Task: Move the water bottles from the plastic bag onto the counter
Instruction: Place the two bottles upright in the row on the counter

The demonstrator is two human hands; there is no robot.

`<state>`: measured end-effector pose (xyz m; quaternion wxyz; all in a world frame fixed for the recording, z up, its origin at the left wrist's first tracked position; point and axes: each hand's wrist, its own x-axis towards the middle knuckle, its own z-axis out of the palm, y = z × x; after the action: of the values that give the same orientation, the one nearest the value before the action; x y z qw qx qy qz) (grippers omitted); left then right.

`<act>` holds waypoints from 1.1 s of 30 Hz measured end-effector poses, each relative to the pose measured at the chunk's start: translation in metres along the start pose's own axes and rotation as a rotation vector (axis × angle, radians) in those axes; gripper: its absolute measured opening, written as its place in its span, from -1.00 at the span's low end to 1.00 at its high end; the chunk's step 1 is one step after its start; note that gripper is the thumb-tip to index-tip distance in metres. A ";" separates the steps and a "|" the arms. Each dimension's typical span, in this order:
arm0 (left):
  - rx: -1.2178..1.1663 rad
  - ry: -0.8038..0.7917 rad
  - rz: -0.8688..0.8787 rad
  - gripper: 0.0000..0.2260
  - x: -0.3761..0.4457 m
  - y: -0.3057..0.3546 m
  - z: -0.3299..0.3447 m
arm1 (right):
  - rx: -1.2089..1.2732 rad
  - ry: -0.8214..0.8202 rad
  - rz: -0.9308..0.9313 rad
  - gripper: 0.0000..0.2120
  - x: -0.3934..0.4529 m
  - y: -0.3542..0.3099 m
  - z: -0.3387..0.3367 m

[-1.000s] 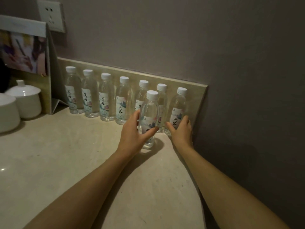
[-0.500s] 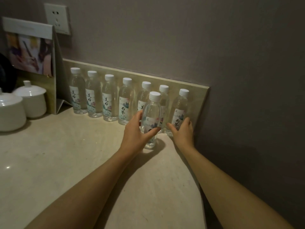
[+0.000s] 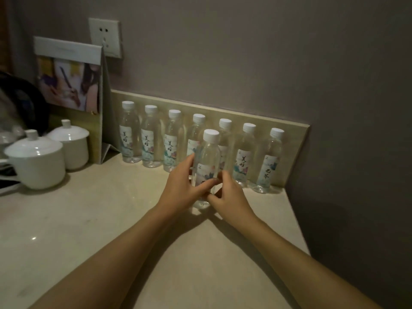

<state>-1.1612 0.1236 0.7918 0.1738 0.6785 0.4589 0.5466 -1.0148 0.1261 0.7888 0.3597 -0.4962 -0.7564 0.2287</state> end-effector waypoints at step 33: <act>-0.297 0.181 -0.425 -0.76 0.054 -0.135 -0.161 | -0.095 0.324 0.161 -0.57 0.117 -0.119 0.204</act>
<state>-1.3663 0.1945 0.7787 0.3405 0.4823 0.5195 0.6177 -1.2714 0.1872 0.7796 0.4336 -0.6019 -0.6564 0.1376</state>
